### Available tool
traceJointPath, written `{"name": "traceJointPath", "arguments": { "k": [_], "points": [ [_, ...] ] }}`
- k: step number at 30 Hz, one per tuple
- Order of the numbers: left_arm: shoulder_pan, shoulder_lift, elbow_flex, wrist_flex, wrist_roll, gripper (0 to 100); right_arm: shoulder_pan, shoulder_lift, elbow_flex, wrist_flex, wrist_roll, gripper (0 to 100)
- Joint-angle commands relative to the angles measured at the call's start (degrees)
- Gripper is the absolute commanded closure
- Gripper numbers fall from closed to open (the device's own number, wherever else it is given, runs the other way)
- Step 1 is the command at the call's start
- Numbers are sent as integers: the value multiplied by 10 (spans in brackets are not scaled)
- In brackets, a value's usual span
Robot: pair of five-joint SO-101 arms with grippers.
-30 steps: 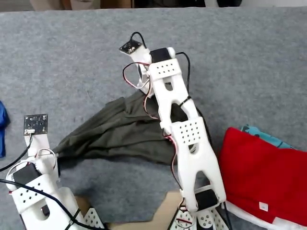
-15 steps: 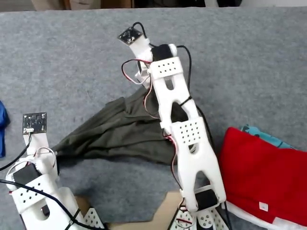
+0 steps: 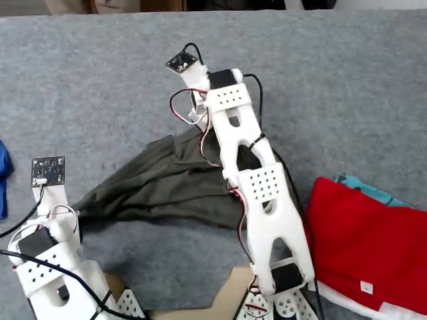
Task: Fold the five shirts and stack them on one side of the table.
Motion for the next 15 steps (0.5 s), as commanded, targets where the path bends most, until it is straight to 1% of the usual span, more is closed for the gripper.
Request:
{"name": "traceJointPath", "arguments": {
  "k": [1,3,7,15],
  "points": [
    [4,-6,-2,-4,4,982,-4,-16,3,14,-1,820],
    [4,-6,-2,-4,4,982,-6,-15,2,20,-1,854],
    [4,-6,1,-4,4,982,-7,-15,1,20,-3,974],
    [0,-6,19,-4,5,982,-5,-19,0,18,-5,995]
  ]
}}
